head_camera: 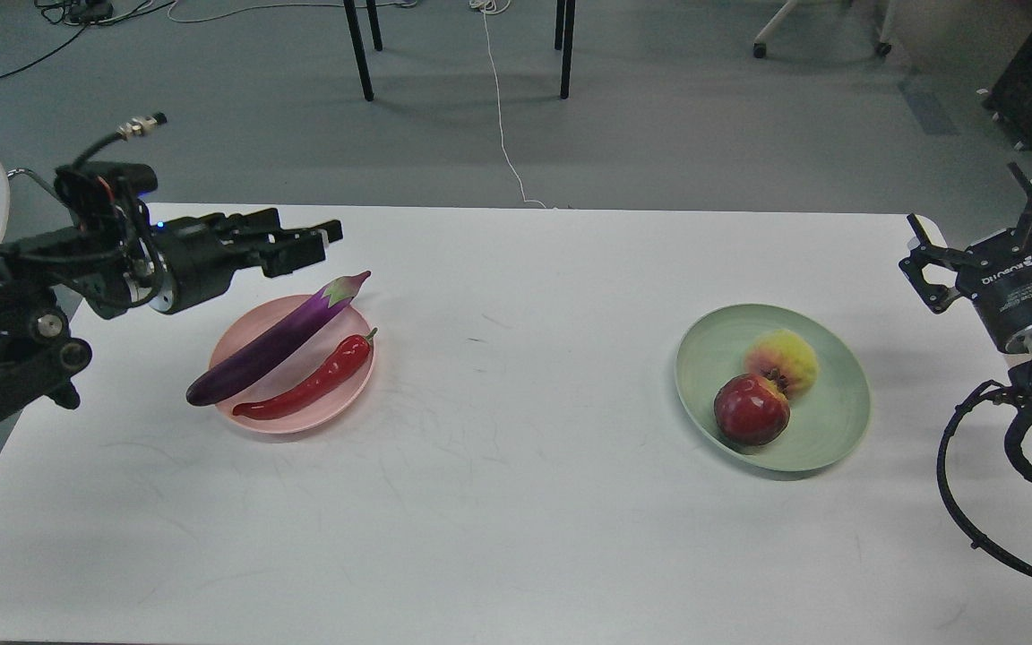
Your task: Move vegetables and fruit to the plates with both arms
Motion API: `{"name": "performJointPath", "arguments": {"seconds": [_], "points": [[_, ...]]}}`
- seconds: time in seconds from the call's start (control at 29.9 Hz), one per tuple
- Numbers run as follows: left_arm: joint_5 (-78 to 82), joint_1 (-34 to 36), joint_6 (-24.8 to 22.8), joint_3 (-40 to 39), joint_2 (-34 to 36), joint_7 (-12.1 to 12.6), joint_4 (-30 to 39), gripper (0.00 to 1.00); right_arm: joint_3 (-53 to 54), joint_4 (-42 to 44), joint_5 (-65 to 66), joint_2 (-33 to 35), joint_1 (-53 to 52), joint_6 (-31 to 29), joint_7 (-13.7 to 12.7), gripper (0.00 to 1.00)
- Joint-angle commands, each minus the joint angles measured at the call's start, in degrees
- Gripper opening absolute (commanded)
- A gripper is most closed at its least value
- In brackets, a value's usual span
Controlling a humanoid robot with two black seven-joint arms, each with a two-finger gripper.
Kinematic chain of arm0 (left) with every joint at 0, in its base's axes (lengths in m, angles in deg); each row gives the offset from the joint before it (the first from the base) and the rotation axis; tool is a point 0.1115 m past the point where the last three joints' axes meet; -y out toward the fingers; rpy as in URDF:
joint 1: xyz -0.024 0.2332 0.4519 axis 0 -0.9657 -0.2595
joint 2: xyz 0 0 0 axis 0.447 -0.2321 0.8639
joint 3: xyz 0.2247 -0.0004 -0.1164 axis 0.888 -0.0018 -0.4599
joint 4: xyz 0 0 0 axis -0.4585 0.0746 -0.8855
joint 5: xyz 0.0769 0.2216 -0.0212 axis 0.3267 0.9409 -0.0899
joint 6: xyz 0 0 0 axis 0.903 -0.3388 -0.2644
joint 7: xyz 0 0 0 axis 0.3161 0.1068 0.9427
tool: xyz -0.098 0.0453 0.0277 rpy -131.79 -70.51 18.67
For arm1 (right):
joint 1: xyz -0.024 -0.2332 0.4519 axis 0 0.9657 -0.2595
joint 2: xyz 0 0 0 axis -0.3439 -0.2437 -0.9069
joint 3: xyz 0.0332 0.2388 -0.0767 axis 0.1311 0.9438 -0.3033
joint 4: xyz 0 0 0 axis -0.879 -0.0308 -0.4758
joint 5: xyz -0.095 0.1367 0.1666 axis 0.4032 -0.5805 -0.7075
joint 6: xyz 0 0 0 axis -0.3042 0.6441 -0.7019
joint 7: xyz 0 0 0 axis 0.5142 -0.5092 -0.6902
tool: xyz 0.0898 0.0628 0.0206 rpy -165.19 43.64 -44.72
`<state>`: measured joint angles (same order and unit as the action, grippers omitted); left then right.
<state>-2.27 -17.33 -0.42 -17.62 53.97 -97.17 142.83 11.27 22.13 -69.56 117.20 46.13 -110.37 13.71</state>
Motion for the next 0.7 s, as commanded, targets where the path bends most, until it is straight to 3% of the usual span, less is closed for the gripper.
{"name": "performJointPath", "arguments": {"seconds": [0.0,0.17,0.4,0.53,0.67], "points": [[-23.18,-0.24,-0.05,-6.18,-0.61,-0.05,-2.12,0.98,0.17,0.96,0.0,-0.07,-0.76,0.0,0.0,0.99],[-54.83,-0.42,-0.48,-7.51,-0.7,0.04,-5.64,0.98,1.14,2.89,0.0,-0.16,-1.38,0.0,-0.17,0.99],[-78.07,-0.68,-5.22,-10.5,-1.22,-0.05,-7.3,0.98,0.7,7.55,0.0,-2.88,-6.04,0.0,-0.52,0.99],[-84.32,-0.6,-8.65,-12.69,-7.97,0.04,-15.54,0.98,0.61,7.82,0.0,-2.97,-5.95,0.0,-1.49,0.99],[-85.12,-0.6,-11.64,-19.89,-16.06,0.74,-26.27,0.98,1.14,9.48,-0.35,-4.63,-6.74,0.0,-1.49,0.99]]}}
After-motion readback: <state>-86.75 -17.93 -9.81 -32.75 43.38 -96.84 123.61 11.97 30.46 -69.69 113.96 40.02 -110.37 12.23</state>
